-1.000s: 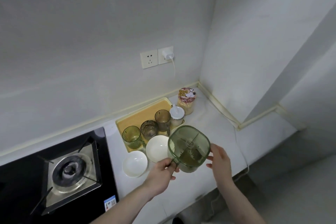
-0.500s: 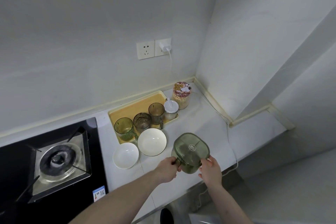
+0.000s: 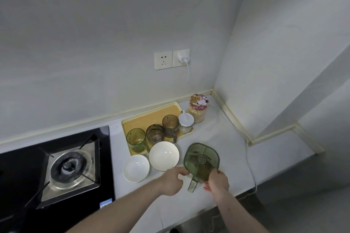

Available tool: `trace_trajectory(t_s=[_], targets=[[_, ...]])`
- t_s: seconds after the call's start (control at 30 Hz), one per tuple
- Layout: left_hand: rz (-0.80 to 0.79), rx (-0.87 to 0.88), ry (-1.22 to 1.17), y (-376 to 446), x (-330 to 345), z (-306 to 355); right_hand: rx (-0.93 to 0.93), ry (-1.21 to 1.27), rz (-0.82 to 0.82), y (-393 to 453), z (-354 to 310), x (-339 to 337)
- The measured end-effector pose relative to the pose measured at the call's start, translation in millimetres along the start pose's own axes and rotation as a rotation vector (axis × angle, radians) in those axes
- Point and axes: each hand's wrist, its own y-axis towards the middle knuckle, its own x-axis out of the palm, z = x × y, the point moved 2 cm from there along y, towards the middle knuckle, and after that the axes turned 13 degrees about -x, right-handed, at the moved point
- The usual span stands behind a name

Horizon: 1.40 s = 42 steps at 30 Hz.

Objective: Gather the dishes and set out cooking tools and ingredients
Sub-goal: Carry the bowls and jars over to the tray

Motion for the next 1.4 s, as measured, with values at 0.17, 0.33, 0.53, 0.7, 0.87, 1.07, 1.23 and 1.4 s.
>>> trace_trajectory(t_s=[0.17,0.33,0.53,0.7,0.87,1.07,1.23,1.4], targets=[[0.121,0.080,-0.208,-26,-33,-4,0.039,0.100,0.072,26,-25,15],[0.240,0.100,-0.387,-45,-60,-20,0.037,0.217,0.119,64,-56,16],[0.364,0.124,-0.502,-59,-75,-34,-0.111,0.165,0.079,88,-88,14],[0.430,0.103,-0.537,-77,-77,-41,-0.235,-0.051,0.061,94,-123,9],[0.491,0.060,-0.498,-97,-74,-46,-0.395,-0.216,0.042,87,-120,12],[0.633,0.036,-0.262,-129,-71,-77,-0.807,-0.245,0.070,13,-109,39],[0.729,-0.004,-0.229,-186,-73,-134,-1.101,-0.135,-0.188,-90,-91,84],[0.889,-0.083,-0.164,-265,-68,-220,-1.171,-0.135,-0.617,-220,-64,136]])
